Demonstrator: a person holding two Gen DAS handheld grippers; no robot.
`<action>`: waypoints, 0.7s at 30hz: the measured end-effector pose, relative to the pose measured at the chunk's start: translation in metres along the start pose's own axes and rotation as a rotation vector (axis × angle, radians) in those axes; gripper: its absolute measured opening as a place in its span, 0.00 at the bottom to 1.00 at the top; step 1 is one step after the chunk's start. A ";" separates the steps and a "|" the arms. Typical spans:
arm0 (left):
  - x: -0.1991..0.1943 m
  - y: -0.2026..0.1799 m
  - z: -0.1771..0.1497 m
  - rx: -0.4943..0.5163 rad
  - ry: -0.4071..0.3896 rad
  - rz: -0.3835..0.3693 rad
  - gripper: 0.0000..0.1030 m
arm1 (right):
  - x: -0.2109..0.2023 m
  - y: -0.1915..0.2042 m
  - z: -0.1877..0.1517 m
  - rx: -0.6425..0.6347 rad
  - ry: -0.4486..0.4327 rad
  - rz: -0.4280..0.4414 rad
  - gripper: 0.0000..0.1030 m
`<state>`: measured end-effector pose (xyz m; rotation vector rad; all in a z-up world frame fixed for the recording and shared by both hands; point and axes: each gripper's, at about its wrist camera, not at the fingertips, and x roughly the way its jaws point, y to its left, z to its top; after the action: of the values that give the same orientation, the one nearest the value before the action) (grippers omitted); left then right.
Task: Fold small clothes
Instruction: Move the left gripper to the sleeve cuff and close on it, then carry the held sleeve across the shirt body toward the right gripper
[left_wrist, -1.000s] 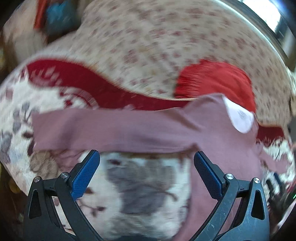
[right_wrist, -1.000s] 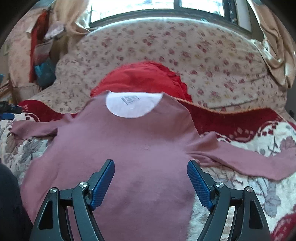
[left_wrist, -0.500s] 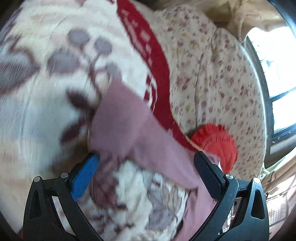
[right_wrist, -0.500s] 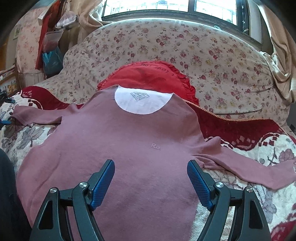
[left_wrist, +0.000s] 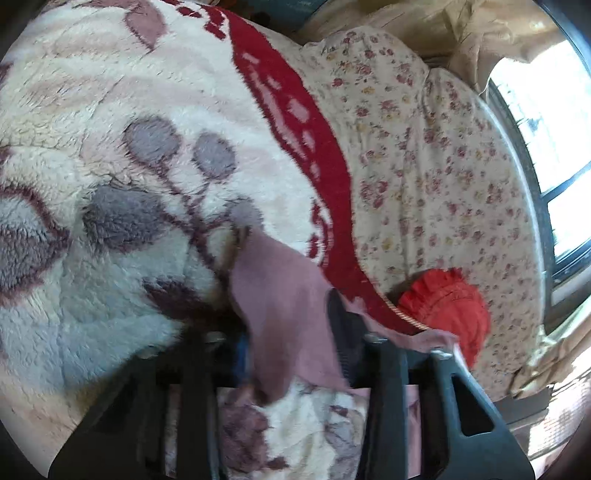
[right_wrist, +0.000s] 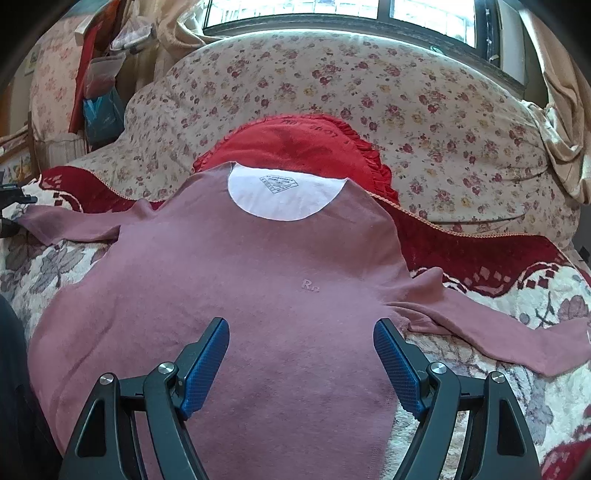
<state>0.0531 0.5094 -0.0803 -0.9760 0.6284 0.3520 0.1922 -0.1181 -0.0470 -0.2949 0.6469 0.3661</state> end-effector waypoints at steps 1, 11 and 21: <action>0.000 0.002 -0.001 -0.003 0.000 0.016 0.10 | 0.000 0.000 0.000 0.001 0.000 -0.002 0.77; -0.025 -0.075 -0.011 0.186 -0.091 -0.059 0.02 | -0.005 -0.005 0.002 0.030 -0.014 -0.006 0.77; 0.036 -0.239 -0.096 0.369 0.160 -0.407 0.02 | -0.028 -0.013 0.024 0.095 -0.037 0.037 0.77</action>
<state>0.1783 0.3024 0.0149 -0.7553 0.5962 -0.2001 0.1898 -0.1277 -0.0089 -0.1850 0.6322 0.3744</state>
